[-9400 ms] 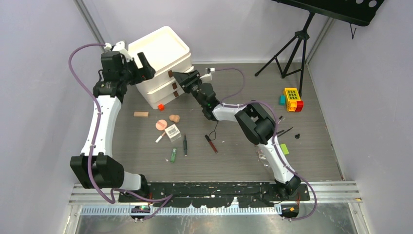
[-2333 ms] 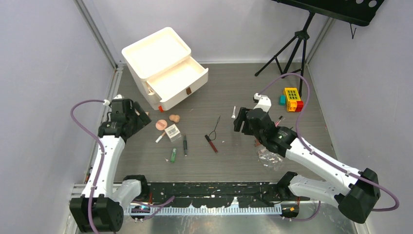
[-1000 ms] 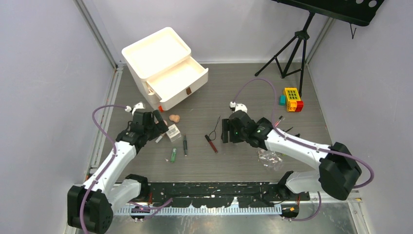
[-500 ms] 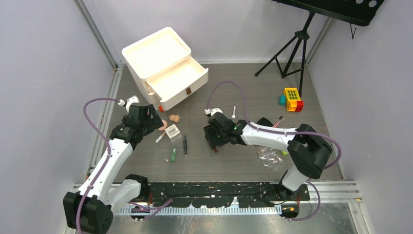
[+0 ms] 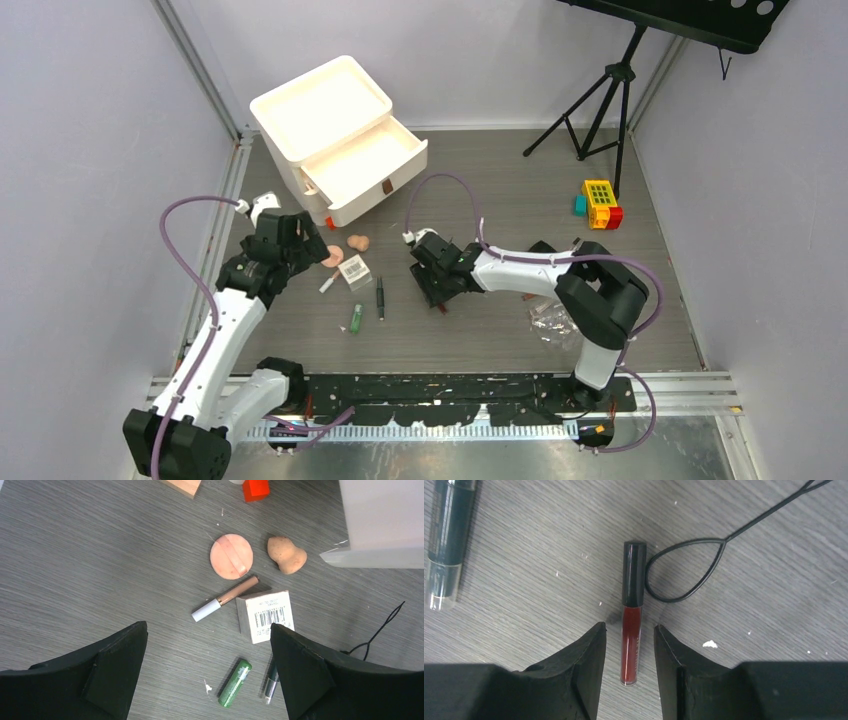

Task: Organize the makeup
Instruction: Pick up the makeup from the center of the board.

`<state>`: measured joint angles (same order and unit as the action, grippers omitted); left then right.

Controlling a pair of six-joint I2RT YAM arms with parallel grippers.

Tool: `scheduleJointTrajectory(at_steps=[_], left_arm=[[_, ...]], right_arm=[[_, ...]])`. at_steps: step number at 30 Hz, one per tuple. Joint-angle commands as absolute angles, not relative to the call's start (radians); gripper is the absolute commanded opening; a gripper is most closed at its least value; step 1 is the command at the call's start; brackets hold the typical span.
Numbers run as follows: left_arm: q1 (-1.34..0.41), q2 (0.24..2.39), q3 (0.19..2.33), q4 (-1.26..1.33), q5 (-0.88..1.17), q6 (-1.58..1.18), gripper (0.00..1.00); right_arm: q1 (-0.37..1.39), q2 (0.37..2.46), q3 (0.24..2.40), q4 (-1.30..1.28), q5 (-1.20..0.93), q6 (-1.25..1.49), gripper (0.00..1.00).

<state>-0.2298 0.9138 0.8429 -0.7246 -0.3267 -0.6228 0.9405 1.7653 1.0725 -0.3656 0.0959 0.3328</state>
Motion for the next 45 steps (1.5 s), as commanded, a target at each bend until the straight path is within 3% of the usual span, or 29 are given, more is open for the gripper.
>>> scheduleJointTrajectory(at_steps=[1, 20, 25, 32, 45], left_arm=[[-0.227, 0.91, 0.908, -0.753, -0.345, -0.591, 0.96], [-0.227, 0.926, 0.991, -0.804, -0.328, -0.546, 1.0], [-0.226, 0.923, 1.0, -0.807, -0.33, -0.531, 1.0], [-0.226, 0.925, 1.004, -0.805, -0.332, -0.517, 1.0], [-0.213, 0.925, 1.033, -0.825, -0.375, -0.519, 1.0]], right_arm=[[0.952, 1.771, 1.106, -0.385, 0.109, 0.314, 0.45], [0.975, 1.816, 1.118, -0.422, 0.151, 0.304, 0.31], [0.977, 1.814, 1.121, -0.434, 0.144, 0.297, 0.19], [0.985, 1.695, 1.117, -0.447, 0.127, 0.297, 0.1], [0.986, 1.463, 1.188, -0.553, 0.071, 0.344, 0.04]])
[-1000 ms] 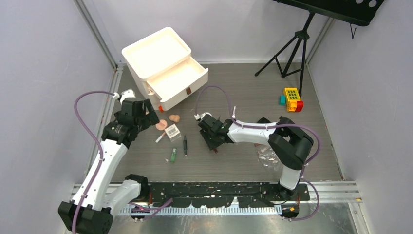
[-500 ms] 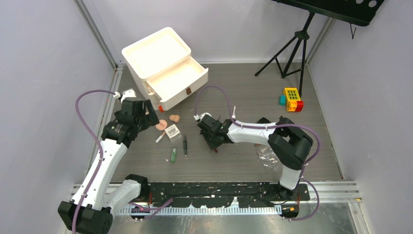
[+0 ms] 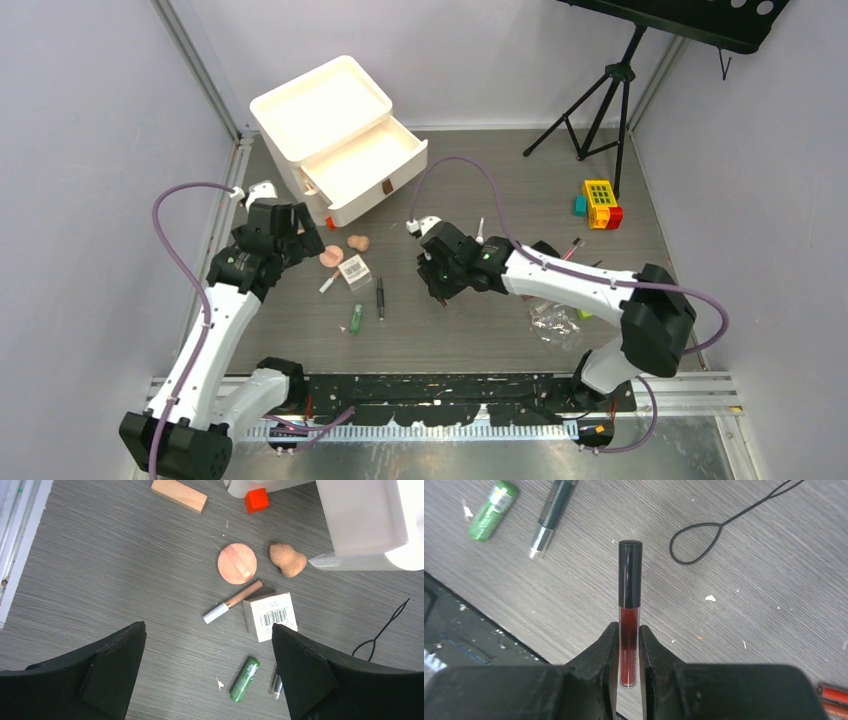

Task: Organize the makeup
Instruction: Pick up the makeup from the center of the board, then place the makeup in the drawer.

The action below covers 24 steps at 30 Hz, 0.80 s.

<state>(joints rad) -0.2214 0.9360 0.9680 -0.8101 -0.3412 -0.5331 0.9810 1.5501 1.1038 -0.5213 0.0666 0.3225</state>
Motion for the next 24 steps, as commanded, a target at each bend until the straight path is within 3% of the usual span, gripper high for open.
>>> scheduleJointTrajectory(at_steps=[1, 9, 24], left_arm=[[-0.213, 0.924, 1.041, -0.83, -0.376, -0.515, 1.0], [-0.213, 0.928, 1.104, -0.882, -0.374, -0.45, 1.0], [-0.212, 0.882, 1.048, -0.866, -0.455, -0.357, 1.0]], right_arm=[[0.986, 1.456, 1.223, -0.567, 0.081, 0.341, 0.04], [0.983, 1.58, 1.669, -0.674, 0.21, 0.233, 0.01], [0.922, 2.119, 2.446, -0.702, 0.456, 0.116, 0.0]])
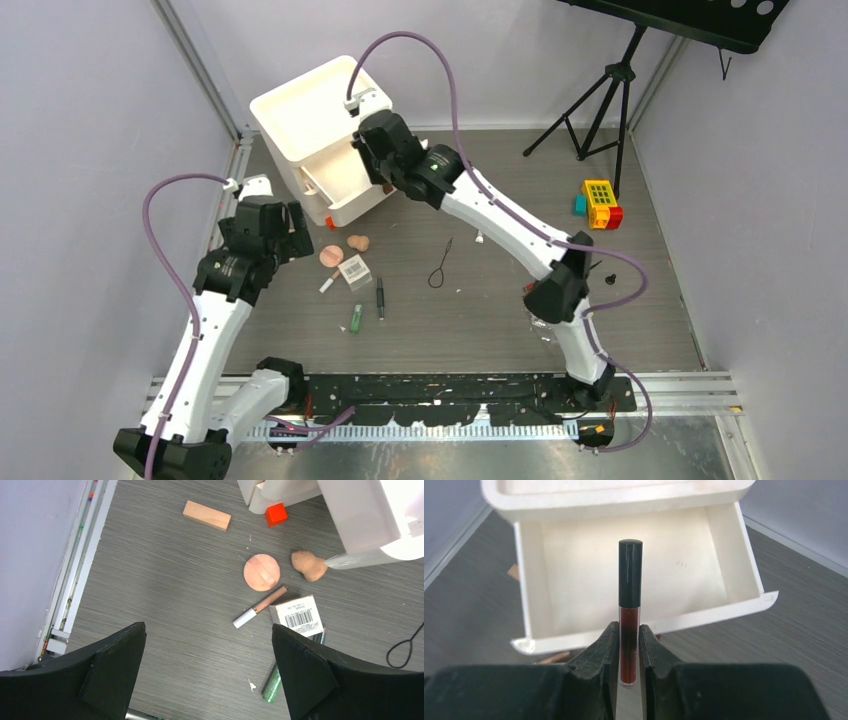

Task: Organize the makeup
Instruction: Place the makeup in the drawer.

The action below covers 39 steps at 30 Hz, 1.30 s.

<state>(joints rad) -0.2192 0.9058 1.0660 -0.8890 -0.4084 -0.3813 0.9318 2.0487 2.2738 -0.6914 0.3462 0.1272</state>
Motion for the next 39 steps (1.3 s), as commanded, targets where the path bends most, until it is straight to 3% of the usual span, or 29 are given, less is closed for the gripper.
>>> scheduleJointTrajectory(at_steps=[1, 6, 14, 20, 29, 39], left_arm=[[-0.212, 0.88, 1.044, -0.862, -0.457, -0.357, 1.0], [-0.21, 0.876, 1.038, -0.852, -0.471, -0.359, 1.0], [-0.203, 0.865, 1.03, -0.845, -0.47, -0.354, 1.0], [-0.199, 0.853, 1.026, -0.844, -0.474, -0.353, 1.0], [-0.196, 0.838, 1.021, -0.842, -0.471, -0.354, 1.0], [-0.196, 0.832, 1.018, -0.842, -0.469, -0.353, 1.0]], right_arm=[[0.92, 2.145, 2.482, -0.703, 0.479, 0.137, 0.0], [0.91, 2.21, 2.562, -0.651, 0.552, 0.329, 0.0], [0.897, 2.149, 2.325, -0.434, 0.606, 0.73, 0.0], [0.897, 2.165, 2.281, -0.369, 0.636, 0.959, 0.01], [0.895, 2.194, 2.251, -0.316, 0.613, 1.142, 0.15], [0.869, 2.24, 2.215, -0.314, 0.532, 1.296, 0.18]])
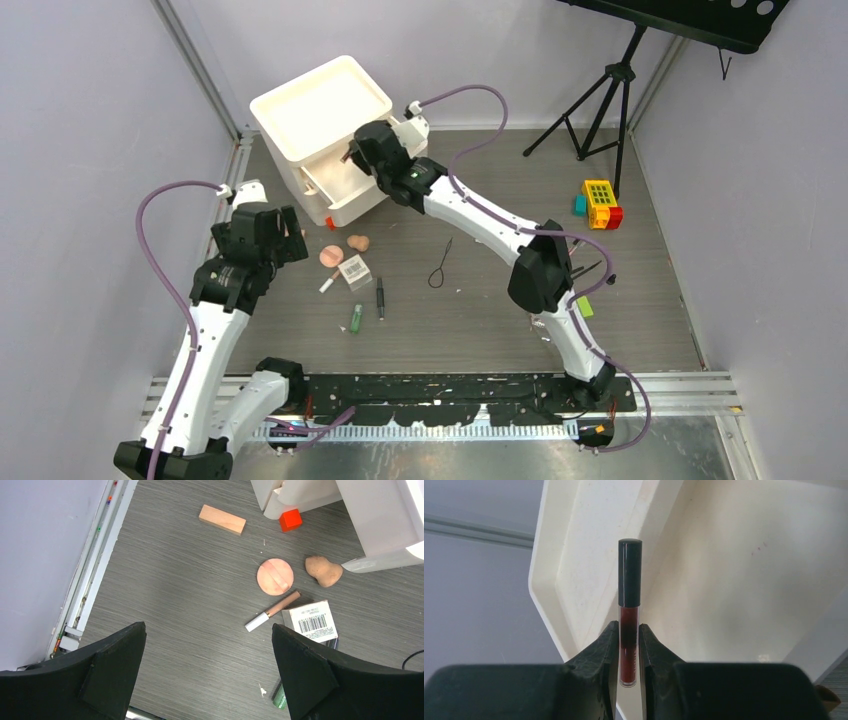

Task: Organize the makeup
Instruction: Place the makeup in the drawer.

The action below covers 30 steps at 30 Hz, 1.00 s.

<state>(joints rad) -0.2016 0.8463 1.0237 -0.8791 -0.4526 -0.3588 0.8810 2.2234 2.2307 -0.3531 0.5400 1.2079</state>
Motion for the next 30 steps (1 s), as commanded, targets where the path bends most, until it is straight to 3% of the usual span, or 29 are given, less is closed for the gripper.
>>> scheduleJointTrajectory(at_steps=[1, 6, 15, 21, 30], left_arm=[[-0.196, 0.832, 1.018, -0.842, -0.469, -0.353, 1.0], [-0.196, 0.831, 1.017, -0.842, -0.468, -0.353, 1.0], [-0.195, 0.831, 1.016, -0.841, -0.468, -0.351, 1.0], [-0.193, 0.833, 1.015, -0.841, -0.469, -0.351, 1.0], [-0.184, 0.839, 1.018, -0.841, -0.468, -0.353, 1.0]], right_arm=[[0.87, 2.243, 2.215, -0.315, 0.532, 1.3, 0.19], [0.86, 2.256, 2.213, -0.316, 0.528, 1.315, 0.23], [0.856, 2.266, 2.222, -0.32, 0.523, 1.316, 0.54], [0.855, 2.245, 2.225, -0.287, 0.521, 1.249, 0.55], [0.856, 2.093, 2.199, -0.154, 0.471, 0.851, 0.55]])
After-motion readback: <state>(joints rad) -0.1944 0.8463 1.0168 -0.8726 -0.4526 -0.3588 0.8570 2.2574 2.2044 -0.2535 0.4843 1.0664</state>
